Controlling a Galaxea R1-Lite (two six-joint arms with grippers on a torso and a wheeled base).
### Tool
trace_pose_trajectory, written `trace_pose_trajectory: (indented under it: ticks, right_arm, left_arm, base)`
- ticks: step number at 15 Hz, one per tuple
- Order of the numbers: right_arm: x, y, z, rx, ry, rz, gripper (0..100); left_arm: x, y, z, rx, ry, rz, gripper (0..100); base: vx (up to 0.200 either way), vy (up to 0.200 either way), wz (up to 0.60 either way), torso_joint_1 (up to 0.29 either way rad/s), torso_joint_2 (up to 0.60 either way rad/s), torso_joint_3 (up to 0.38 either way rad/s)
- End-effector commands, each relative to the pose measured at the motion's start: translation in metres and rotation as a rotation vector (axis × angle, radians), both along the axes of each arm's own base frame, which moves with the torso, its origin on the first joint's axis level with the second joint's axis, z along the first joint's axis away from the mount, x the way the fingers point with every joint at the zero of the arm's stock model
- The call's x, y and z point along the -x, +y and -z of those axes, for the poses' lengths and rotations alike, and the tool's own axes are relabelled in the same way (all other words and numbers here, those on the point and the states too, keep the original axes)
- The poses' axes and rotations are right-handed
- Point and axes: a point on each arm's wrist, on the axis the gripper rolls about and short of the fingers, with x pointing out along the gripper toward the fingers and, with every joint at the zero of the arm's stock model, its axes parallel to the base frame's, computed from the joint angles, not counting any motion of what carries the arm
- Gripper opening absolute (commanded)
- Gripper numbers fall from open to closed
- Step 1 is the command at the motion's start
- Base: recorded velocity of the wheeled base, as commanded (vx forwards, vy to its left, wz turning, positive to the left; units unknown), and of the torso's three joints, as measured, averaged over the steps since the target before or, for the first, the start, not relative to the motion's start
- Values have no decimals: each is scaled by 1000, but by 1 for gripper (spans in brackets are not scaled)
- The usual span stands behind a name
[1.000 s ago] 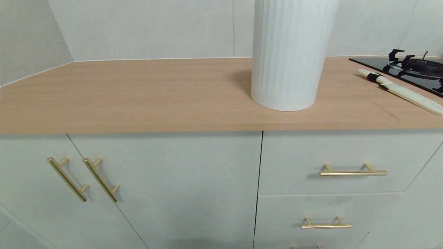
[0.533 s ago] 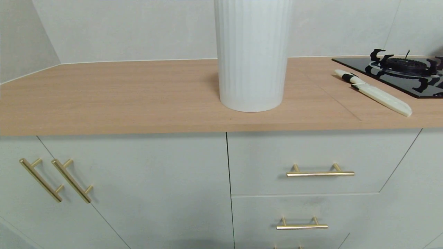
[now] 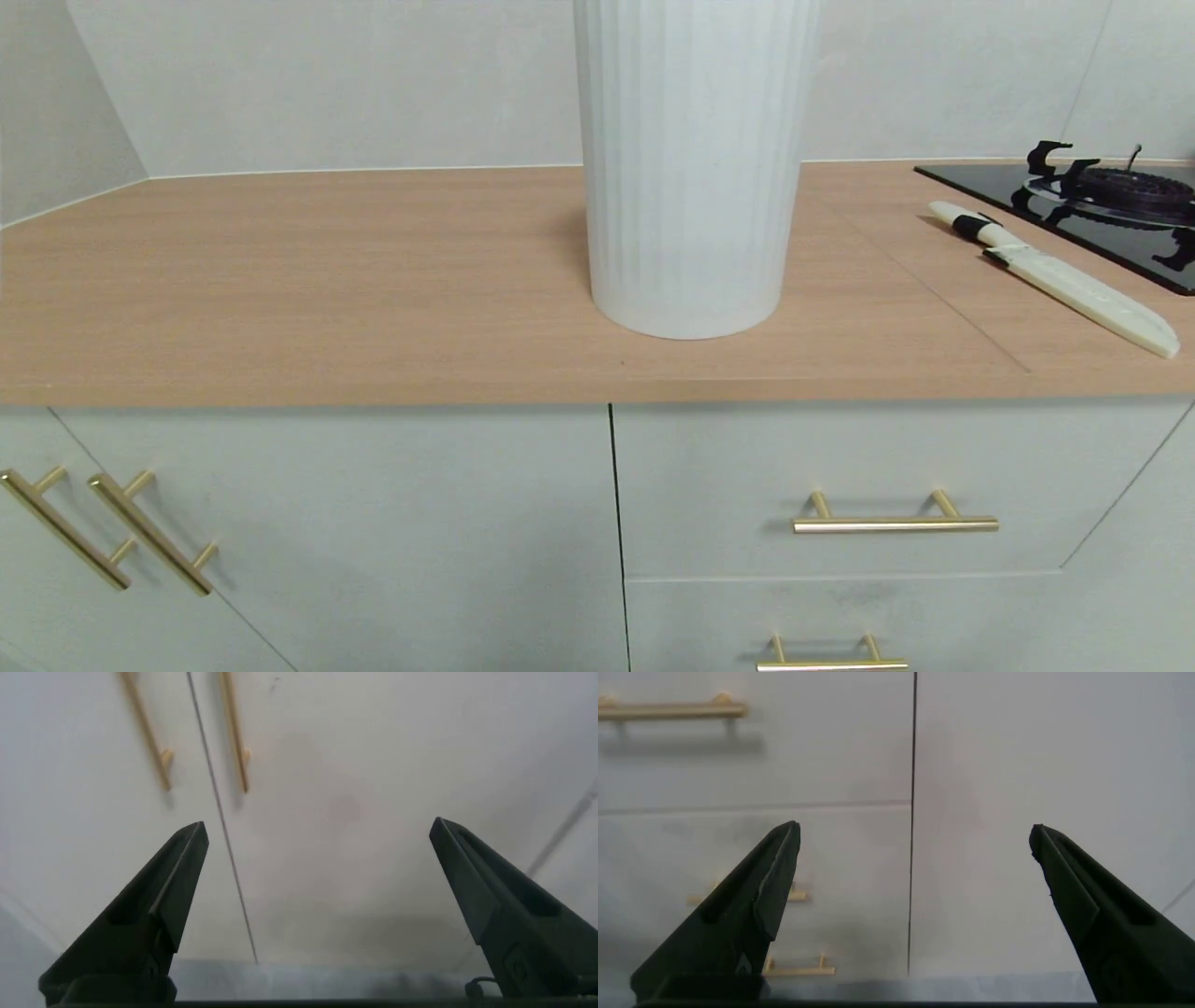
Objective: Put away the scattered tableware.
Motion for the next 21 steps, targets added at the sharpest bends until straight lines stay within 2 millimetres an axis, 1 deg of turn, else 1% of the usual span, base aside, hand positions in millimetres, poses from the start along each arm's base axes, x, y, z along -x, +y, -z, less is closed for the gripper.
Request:
trace_pose_trajectory:
  ticks: [1,7,11,21]
  right_arm:
    - [0,0,0,0,3,0,100]
    - [0,0,0,0,3,0,100]
    - [0,0,0,2,3,0,100]
    - [0,0,0,2,3,-2,100]
  left_arm:
    - [0,0,0,0,0,-1,100]
    - [0,0,0,0,0,-1,100]
    - [0,0,0,0,0,-1,100]
    - [0,0,0,0,0,-1,100]
  base:
    - [0,0,0,0,0,0]
    - [0,0,0,0,0,0]
    - [0,0,0,73,-235,-260]
    - [0,0,0,153,-485,-299]
